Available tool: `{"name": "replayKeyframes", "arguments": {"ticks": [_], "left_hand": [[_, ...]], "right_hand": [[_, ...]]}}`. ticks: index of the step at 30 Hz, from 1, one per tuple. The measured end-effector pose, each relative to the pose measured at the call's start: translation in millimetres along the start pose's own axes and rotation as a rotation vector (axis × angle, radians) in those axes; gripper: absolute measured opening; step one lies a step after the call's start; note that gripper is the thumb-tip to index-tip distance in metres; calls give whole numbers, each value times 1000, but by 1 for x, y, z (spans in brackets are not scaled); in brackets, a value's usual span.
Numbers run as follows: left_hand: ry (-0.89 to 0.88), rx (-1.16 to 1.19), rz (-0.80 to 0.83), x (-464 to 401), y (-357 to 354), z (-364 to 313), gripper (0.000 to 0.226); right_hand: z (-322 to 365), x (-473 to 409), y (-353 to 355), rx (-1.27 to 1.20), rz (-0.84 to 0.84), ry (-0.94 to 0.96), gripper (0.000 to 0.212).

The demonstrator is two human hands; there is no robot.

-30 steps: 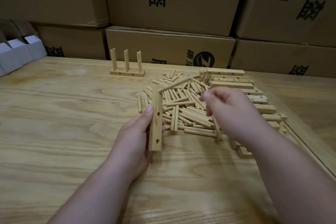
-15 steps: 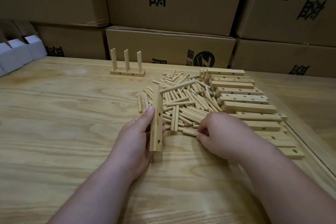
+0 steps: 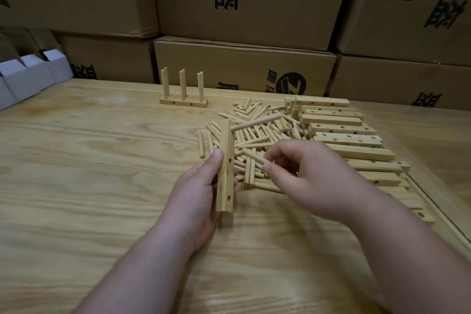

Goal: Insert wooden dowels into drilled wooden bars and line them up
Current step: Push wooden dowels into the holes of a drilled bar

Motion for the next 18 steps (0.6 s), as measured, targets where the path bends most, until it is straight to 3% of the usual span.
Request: {"name": "replayKeyframes", "arguments": {"ticks": [18], "left_hand": [[-8,-61,135,5,-10,-2,25]], "right_hand": [[8,0,-1,42,-122,88,9]]}}
Point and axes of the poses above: each hand's wrist, its own x-axis away from the middle knuckle, its own y-axis out of the back of the hand, z = x × y, the point moved 6 cm from there along -x, towards the middle knuckle, and after that the axes turned 5 degrees about z, right-handed, at the moved point
